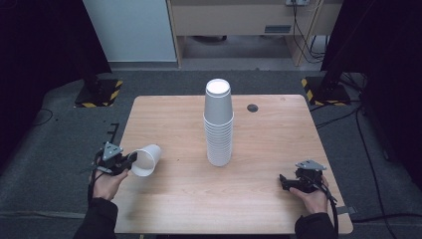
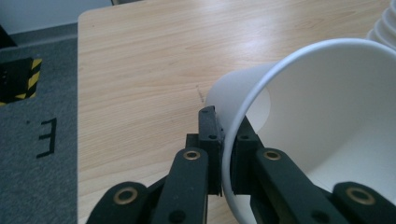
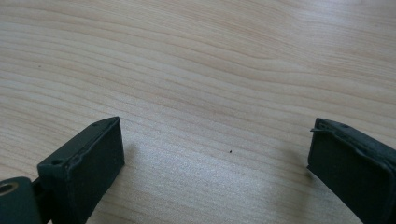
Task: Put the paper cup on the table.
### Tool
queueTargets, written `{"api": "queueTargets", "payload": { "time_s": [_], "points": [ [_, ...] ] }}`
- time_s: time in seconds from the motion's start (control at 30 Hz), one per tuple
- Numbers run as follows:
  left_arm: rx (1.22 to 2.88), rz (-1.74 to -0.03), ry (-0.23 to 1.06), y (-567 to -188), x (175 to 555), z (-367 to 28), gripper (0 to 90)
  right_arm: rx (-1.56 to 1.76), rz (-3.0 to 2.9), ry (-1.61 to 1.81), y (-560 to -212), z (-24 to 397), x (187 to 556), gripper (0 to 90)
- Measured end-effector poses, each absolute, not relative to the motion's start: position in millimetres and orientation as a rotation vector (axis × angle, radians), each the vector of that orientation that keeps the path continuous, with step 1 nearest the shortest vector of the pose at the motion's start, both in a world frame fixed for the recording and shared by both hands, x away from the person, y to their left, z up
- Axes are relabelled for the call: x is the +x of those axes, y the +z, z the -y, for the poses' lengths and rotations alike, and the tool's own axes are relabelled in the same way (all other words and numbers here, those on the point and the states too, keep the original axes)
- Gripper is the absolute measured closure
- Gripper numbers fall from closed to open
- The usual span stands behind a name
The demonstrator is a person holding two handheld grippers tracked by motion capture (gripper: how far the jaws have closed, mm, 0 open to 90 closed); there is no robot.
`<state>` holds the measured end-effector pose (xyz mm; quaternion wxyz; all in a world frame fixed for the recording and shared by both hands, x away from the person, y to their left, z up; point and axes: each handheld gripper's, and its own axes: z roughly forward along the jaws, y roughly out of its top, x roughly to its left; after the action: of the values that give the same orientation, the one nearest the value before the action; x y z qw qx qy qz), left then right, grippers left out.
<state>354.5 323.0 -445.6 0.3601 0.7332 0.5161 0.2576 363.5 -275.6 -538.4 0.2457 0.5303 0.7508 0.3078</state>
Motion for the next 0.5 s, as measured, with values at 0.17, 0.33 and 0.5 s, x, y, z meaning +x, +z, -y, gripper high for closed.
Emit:
{"api": "queueTargets", "payload": {
  "time_s": [0.17, 0.33, 0.5],
  "points": [
    [1.914, -1.383, 0.644, -442.3, 358.1, -328.4, 85.8, 1.506, -2.049, 0.858, -538.8, 276.8, 364.1, 3.7],
    [1.986, -1.442, 0.595, -436.6, 362.3, -332.2, 85.7, 1.509, -2.049, 0.858, -538.8, 276.9, 364.0, 3.7],
    [2.058, -1.504, 0.526, -431.3, 367.3, -334.6, 85.8, 1.511, -2.046, 0.858, -538.9, 276.7, 363.8, 3.6]
  ]
}}
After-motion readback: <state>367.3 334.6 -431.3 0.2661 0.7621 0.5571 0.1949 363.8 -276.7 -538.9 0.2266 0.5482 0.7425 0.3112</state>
